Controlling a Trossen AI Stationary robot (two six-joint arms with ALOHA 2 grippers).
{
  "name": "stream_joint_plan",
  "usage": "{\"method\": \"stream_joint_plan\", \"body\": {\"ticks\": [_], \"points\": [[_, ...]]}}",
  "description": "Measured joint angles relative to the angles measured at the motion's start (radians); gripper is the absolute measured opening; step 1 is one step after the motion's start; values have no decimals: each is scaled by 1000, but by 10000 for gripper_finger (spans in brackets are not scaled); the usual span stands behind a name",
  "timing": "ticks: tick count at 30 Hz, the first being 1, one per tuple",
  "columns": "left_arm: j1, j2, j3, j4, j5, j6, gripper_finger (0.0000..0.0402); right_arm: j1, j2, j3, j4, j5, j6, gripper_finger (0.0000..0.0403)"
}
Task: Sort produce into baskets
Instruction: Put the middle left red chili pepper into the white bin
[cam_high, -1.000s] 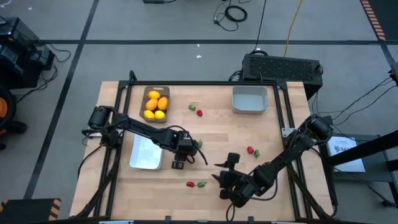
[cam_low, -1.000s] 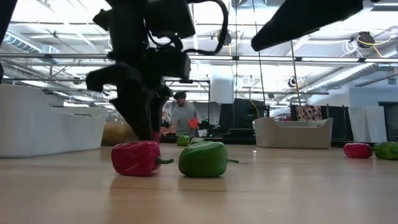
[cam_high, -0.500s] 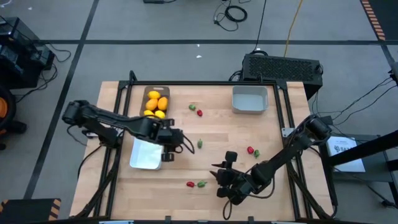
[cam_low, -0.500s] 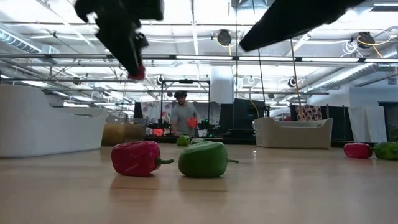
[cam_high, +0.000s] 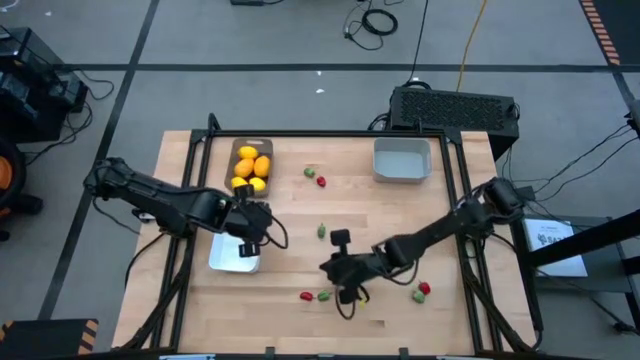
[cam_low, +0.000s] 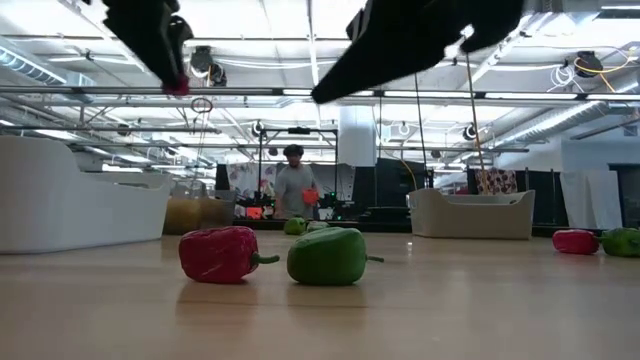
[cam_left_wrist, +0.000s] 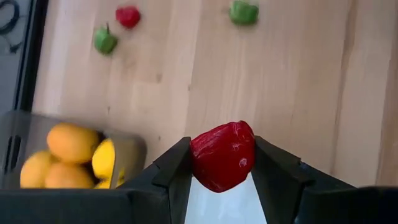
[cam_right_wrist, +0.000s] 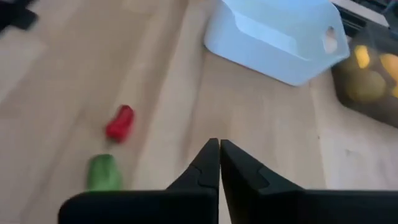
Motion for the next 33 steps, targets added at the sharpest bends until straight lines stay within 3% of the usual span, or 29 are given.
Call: {"method": "stream_joint_plan", "body": {"ticks": [6, 11, 15, 19, 26, 30, 33], "points": [[-64, -7, -25, -87, -77, -108, 153, -88, -8, 0, -26, -55, -37, 4], [-101, -54, -182, -51, -82, -170, 153, -170, -51, -21, -36, -195, -77, 1], [-106, -117, -314, -2, -63, -247, 153, -238, -135, -118, -5, -227, -33, 1], [-107, -180, -403, 103, 19, -273, 153, -257, -246, -293, 155, -230, 59, 0], [-107, -199, -437, 183, 37, -292, 153, -181, -355, -564, 516, -226, 364, 0], [-106, -197, -437, 180, 32, -290, 168, -75, -354, -598, 622, -215, 380, 0], [-104, -196, -437, 170, 21, -279, 199, -11, -354, -597, 636, -125, 351, 0]]}}
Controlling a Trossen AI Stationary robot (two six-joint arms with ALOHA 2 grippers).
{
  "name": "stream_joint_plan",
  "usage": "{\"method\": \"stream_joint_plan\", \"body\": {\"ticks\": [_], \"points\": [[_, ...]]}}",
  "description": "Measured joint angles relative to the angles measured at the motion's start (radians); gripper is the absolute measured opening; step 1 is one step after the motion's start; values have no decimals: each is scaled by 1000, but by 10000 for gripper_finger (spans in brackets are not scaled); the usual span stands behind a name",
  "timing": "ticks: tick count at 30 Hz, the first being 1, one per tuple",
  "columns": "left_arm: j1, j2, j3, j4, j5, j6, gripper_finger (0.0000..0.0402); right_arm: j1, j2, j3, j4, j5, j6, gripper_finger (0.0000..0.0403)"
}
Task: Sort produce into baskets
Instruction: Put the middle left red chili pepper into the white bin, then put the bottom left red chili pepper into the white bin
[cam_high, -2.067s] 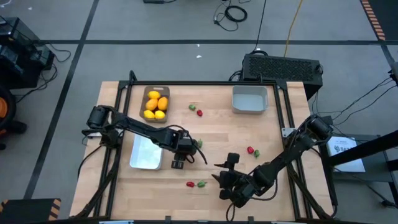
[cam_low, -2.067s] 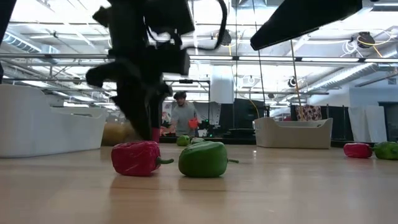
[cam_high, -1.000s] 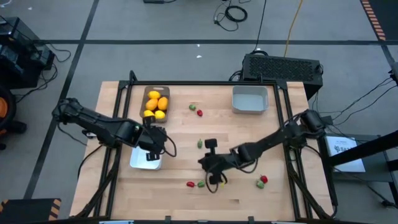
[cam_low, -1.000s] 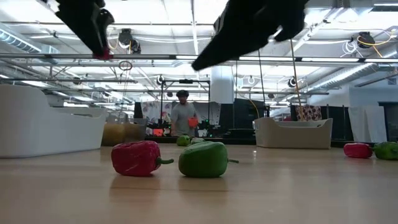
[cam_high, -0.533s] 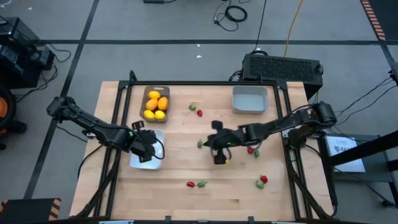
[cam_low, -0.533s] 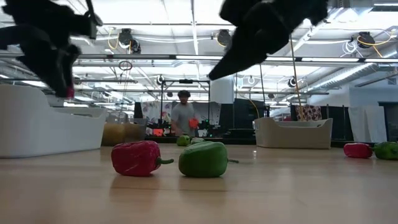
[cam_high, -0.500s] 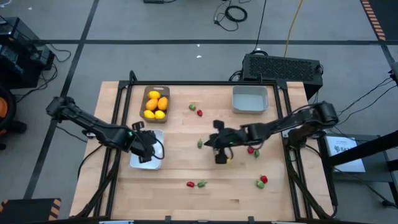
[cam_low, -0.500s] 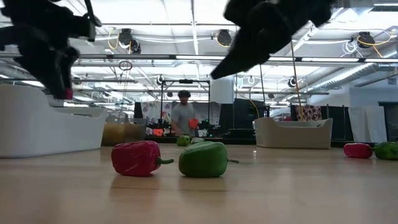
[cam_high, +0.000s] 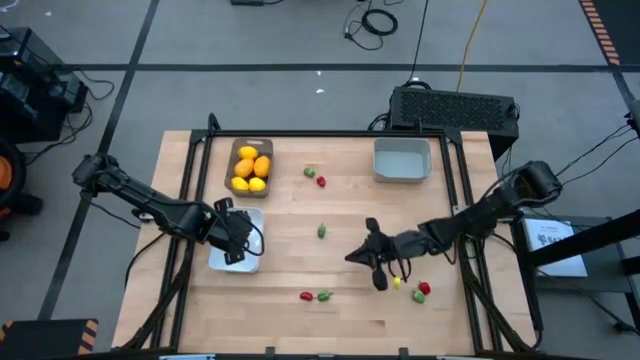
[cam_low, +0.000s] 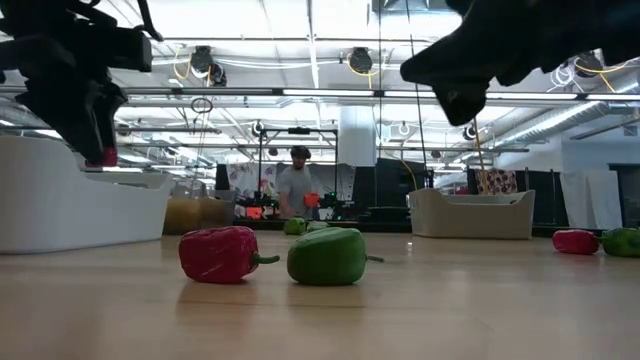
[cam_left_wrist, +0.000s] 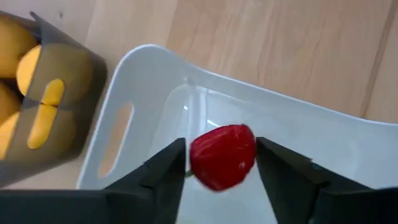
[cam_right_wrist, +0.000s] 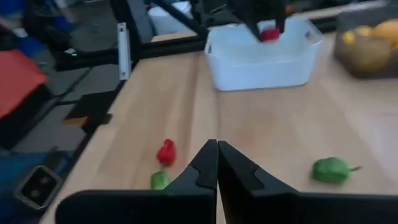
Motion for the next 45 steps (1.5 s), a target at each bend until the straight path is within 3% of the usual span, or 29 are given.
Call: {"method": "stream_joint_plan", "body": {"ticks": [3, 7, 13, 20, 28, 32, 38, 45], "points": [[2, 0, 4, 1, -3, 10, 239, 43, 0, 0, 1, 76, -42, 0], [15, 0, 45, -2, 10, 6, 286, 66, 0, 0, -15, 87, -102, 0], [41, 0, 139, 61, -9, -65, 308, 69, 1, 0, -100, 88, -195, 0], [45, 16, 138, 394, -97, 12, 308, 38, 6, 0, -116, 86, -227, 0], [47, 180, 137, 733, -55, 286, 308, 37, 6, 0, -136, 79, -141, 0], [55, 277, 136, 794, 59, 332, 308, 40, 6, 0, -148, 41, -85, 0], [41, 382, 136, 847, 265, 198, 308, 46, 6, 0, -141, 30, -7, 0], [-48, 457, 136, 946, 283, 205, 308, 70, 20, 0, -51, 154, 6, 0]]}}
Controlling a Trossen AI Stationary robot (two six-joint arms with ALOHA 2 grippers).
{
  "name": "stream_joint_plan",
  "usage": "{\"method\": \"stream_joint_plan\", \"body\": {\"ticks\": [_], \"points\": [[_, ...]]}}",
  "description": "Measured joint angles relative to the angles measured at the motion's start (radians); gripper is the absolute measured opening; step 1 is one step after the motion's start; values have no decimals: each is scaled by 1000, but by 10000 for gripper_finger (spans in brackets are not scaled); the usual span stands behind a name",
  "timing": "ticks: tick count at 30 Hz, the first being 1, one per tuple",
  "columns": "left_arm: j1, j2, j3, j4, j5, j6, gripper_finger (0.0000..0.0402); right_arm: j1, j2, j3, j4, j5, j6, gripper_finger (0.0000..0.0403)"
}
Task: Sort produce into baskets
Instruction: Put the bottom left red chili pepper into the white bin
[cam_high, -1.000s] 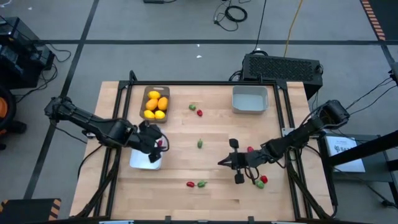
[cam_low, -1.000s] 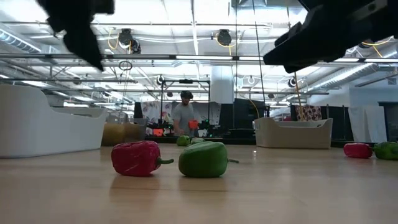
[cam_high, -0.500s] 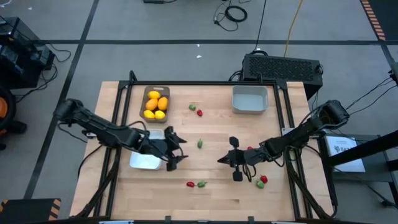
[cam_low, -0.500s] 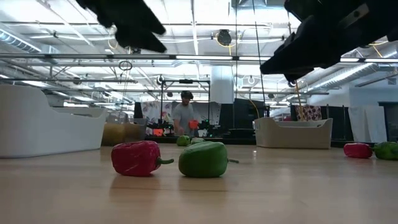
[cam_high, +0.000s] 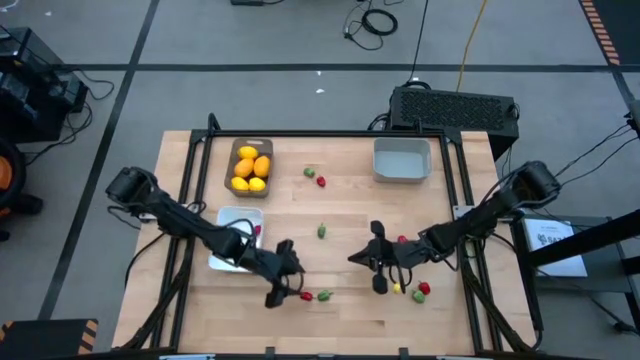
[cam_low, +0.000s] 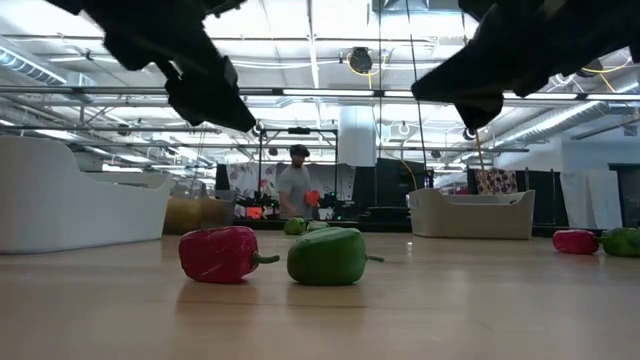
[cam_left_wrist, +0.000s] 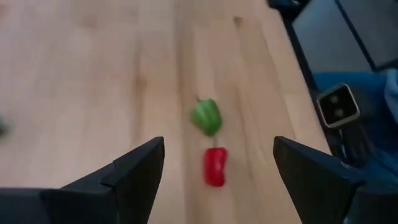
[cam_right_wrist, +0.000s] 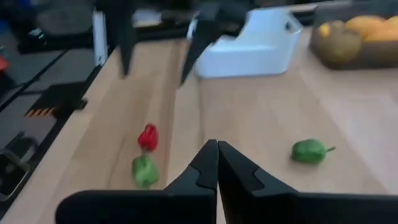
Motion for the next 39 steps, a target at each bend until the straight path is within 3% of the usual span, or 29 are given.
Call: {"method": "stream_joint_plan", "body": {"ticks": [4, 14, 30, 39], "points": [[-51, 60, 0, 41, -21, 31, 308, 27, 31, 1, 73, 62, 21, 0], [-122, 164, 0, 119, -169, 48, 308, 70, 81, 23, 158, 59, 29, 0], [-110, 298, 0, 237, -169, 93, 308, 75, 81, 29, 138, 61, 3, 0], [-102, 336, 0, 243, -163, 90, 258, 75, 81, 29, 133, 61, 4, 0]]}}
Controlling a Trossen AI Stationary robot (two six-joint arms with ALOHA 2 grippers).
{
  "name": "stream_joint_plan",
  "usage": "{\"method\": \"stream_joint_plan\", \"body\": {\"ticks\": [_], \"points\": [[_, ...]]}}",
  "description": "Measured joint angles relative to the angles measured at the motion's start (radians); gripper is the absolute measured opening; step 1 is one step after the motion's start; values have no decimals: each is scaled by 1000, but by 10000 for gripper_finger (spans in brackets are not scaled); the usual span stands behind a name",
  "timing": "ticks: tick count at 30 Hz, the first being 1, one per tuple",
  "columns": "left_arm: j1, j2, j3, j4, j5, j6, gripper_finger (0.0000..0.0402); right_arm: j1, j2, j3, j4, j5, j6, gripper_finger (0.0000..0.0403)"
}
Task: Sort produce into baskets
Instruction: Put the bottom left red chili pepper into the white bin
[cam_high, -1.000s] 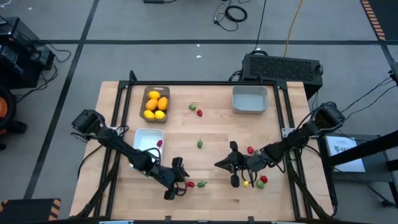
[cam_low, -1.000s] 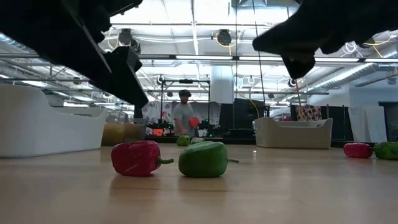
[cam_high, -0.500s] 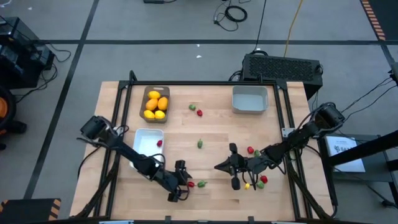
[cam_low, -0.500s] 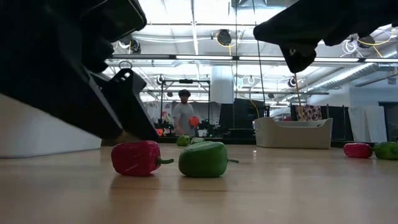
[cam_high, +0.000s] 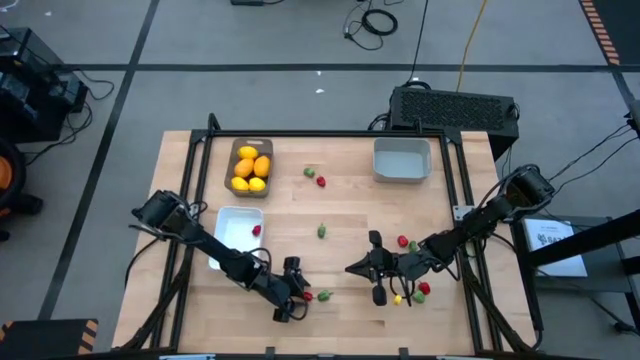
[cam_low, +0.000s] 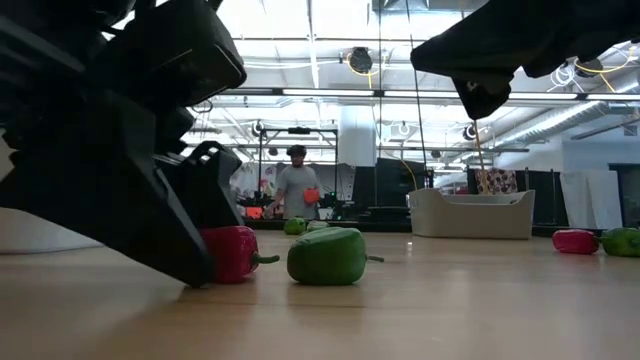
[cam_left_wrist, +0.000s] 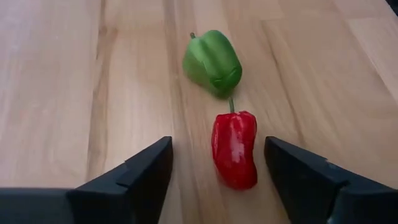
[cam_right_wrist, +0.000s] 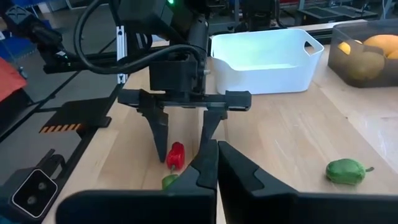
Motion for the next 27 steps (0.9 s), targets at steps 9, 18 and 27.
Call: {"method": "stream_joint_plan", "body": {"ticks": [9, 18, 27], "points": [[4, -2, 5, -1, 33, 0, 168, 0, 0, 0, -4, 0, 2, 0], [26, -100, 129, -305, 96, 9, 85, 0, 0, 1, -51, -1, 48, 0], [37, -296, 259, -779, 27, 30, 82, -38, 0, 23, -120, -129, 104, 0]]}}
